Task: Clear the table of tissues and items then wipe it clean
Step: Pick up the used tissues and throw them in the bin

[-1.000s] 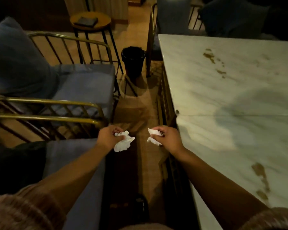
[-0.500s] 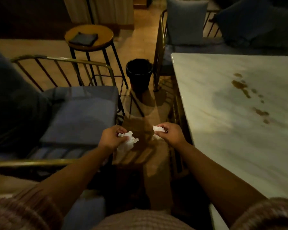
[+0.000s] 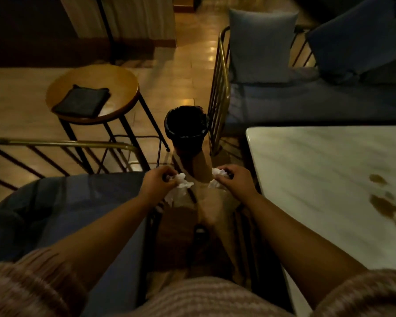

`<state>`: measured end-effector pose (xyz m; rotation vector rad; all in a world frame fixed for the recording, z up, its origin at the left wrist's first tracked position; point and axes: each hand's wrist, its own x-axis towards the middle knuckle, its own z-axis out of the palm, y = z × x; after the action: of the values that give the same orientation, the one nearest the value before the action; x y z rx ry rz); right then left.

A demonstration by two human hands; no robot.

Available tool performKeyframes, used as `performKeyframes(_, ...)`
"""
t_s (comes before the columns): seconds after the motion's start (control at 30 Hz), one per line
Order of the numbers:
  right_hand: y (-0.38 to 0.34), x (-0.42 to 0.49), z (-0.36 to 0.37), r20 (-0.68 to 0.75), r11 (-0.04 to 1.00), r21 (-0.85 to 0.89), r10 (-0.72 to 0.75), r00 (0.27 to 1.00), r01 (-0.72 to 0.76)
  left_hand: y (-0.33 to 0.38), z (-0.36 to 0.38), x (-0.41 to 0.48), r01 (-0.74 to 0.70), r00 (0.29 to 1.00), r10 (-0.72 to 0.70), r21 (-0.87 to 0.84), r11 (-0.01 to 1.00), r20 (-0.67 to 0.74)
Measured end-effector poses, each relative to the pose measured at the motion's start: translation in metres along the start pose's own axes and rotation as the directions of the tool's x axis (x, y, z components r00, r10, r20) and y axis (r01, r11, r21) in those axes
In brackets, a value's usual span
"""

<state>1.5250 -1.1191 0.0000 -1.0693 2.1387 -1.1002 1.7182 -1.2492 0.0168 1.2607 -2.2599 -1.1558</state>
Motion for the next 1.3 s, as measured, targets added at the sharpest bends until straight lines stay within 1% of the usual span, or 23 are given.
performKeyframes(0.1, 0.002, 0.087, -0.012, 0.011, 0.999, 0.008, 0.034, 0.999, -0.034, 0.012, 0.003, 0.082, 0.038, 0.999, -0.038, 0.025, 0.999, -0.023)
performKeyframes(0.2, 0.001, 0.161, -0.022, 0.029, 0.999, -0.018, 0.033, 0.999, -0.032, 0.024, 0.001, 0.148, 0.081, 0.996, -0.081, -0.005, 0.997, -0.029)
performKeyframes(0.27, -0.003, 0.211, -0.028, 0.048, 0.997, -0.006, 0.071, 0.996, -0.071, 0.029, -0.001, 0.193, 0.113, 0.993, -0.113, -0.033, 0.993, -0.019)
performKeyframes(0.37, -0.005, 0.278, -0.028, 0.089, 0.994, -0.013, 0.113, 0.99, -0.112, 0.029, -0.005, 0.256, 0.123, 0.992, -0.123, -0.018, 0.992, -0.01)
performKeyframes(0.53, -0.005, 0.394, -0.017, 0.148, 0.986, -0.006, 0.167, 0.975, -0.168, 0.021, -0.01, 0.377, 0.173, 0.985, -0.173, -0.015, 0.985, 0.024)
performKeyframes(0.6, -0.004, 0.439, -0.011, 0.124, 0.979, -0.011, 0.203, 0.971, -0.204, 0.019, -0.01, 0.425, 0.198, 0.979, -0.196, -0.027, 0.98, 0.062)
performKeyframes(0.67, -0.001, 0.476, -0.004, 0.111, 0.971, -0.029, 0.238, 0.965, -0.236, 0.016, -0.011, 0.464, 0.211, 0.974, -0.208, -0.026, 0.977, 0.089)
performKeyframes(0.73, 0.002, 0.51, 0.005, 0.141, 0.958, -0.058, 0.285, 0.948, -0.279, 0.011, -0.011, 0.503, 0.214, 0.972, -0.212, -0.005, 0.977, 0.1)
performKeyframes(0.83, 0.008, 0.551, 0.02, 0.153, 0.935, -0.068, 0.355, 0.922, -0.348, 0.002, -0.002, 0.551, 0.287, 0.952, -0.283, -0.025, 0.957, 0.114)
performKeyframes(0.93, 0.026, 0.591, 0.041, 0.15, 0.918, -0.068, 0.396, 0.906, -0.39, -0.015, 0.022, 0.594, 0.377, 0.921, -0.37, -0.044, 0.925, 0.12)
performKeyframes(1.0, 0.045, 0.614, 0.058, 0.174, 0.909, -0.058, 0.417, 0.892, -0.413, -0.032, 0.045, 0.617, 0.408, 0.907, -0.399, -0.046, 0.912, 0.132)
performKeyframes(1.1, 0.09, 0.646, 0.093, 0.223, 0.882, -0.078, 0.47, 0.854, -0.465, -0.068, 0.089, 0.652, 0.447, 0.882, -0.436, -0.025, 0.894, 0.178)
performKeyframes(1.3, 0.182, 0.686, 0.161, 0.218, 0.823, -0.073, 0.564, 0.796, -0.563, -0.154, 0.161, 0.688, 0.507, 0.841, -0.502, 0.031, 0.862, 0.2)
